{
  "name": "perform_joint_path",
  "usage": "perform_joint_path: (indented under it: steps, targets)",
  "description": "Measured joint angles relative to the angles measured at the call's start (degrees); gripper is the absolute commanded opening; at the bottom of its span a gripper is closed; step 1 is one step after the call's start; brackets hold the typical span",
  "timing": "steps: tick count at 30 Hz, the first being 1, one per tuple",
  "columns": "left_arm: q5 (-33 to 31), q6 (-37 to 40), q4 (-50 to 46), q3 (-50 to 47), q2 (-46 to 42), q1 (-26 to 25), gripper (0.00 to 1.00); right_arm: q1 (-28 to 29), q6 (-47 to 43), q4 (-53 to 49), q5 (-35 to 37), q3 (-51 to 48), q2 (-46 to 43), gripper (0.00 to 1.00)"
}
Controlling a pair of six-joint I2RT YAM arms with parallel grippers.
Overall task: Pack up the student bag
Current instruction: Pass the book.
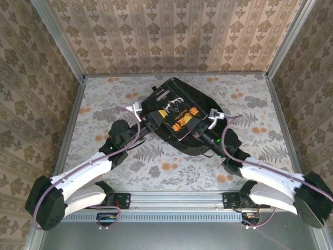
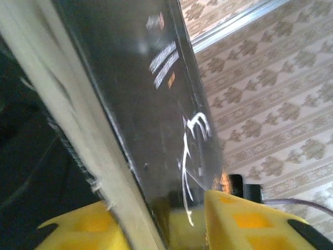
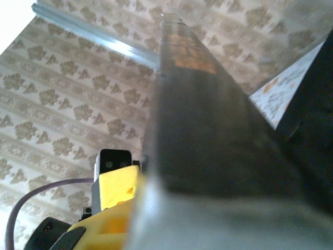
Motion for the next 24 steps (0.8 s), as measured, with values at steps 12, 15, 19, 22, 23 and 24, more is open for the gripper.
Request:
perform_joint_path:
  steps: [12,15,19,22,23,24]
  targets:
    - [-1.90,36.28,-44.89,42.34,27.45,-8.17,0.81,-11.91,-16.02,-50.01,17.84,12.92,-21.40,0.00]
    - [-5.49,43.69,-52.33,49.18,33.81,-13.70,0.87,-14.23,-18.86,-58.05,21.70,15.47,-22.01,0.00]
    - [-10.38,52.17,-60.41,55.67,40.22,-21.81,0.92,-18.80,-20.74,-65.00,23.89,16.02,-23.45,0.00]
    - [-13.44,56.76,-64.50,59.49,44.19,-26.27,0.91,-21.92,-21.22,-67.89,24.26,16.11,-24.39,0.00]
    - [-14.32,57.94,-65.75,60.37,45.20,-27.21,0.90,-23.08,-21.40,-68.61,24.24,16.24,-24.50,0.00]
    - [-14.97,58.77,-66.49,60.92,46.01,-27.78,0.89,-23.89,-21.57,-69.00,24.13,16.44,-24.61,0.00]
